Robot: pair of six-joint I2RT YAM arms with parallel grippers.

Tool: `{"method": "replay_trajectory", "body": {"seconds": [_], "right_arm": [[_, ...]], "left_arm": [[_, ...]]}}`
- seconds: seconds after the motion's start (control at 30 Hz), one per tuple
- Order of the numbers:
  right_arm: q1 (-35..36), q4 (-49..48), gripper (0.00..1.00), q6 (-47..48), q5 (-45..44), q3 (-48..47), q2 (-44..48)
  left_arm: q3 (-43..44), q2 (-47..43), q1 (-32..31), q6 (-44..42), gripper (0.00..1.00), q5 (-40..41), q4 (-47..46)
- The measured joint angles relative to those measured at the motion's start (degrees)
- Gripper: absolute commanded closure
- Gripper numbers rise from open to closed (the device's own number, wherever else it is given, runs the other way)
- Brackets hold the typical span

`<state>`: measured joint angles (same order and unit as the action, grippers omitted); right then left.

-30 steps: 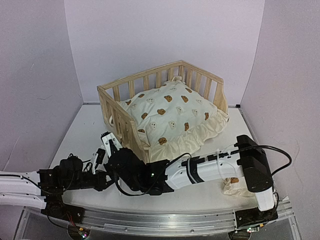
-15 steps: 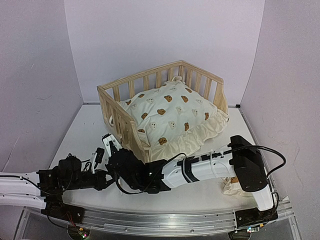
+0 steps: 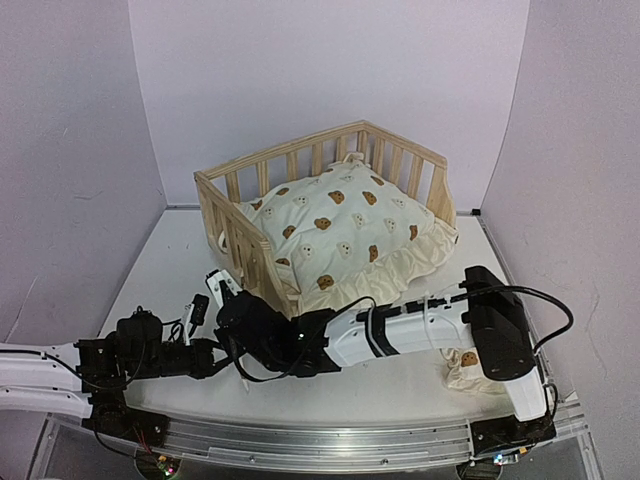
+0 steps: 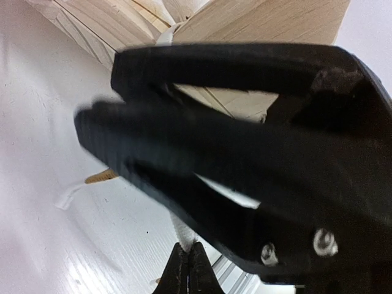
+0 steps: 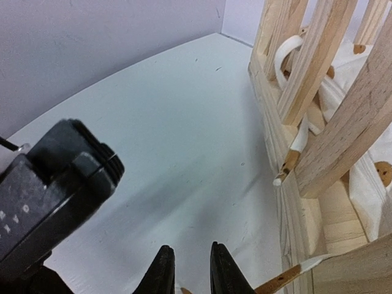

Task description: Set up the pet bed

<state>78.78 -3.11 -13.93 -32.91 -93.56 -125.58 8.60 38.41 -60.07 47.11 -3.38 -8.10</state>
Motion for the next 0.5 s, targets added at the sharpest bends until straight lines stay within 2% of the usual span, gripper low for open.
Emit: {"method": "replay_trajectory", "body": {"seconds": [0.17,0.3,0.37,0.5], "right_arm": [[0.0,11.56,0.63,-4.26,7.19,-0.09,4.66],[0.11,15.98,0.59,-5.92,14.19,5.66,14.36],[0.33,14.53,0.59,-5.86,16.57,11.34,19.74],[1.05,2.12,0.61,-3.37,19.52,28.24,27.61]], "left_arm": [[0.0,0.02,0.0,0.79,1.0,0.0,0.0],[0.0,0.35,0.0,0.94,1.0,-0.07,-0.02],[0.0,0.76,0.0,1.01,1.0,-0.17,0.0],[0.0,0.98,0.0,1.4,1.0,-0.94,0.0]]}}
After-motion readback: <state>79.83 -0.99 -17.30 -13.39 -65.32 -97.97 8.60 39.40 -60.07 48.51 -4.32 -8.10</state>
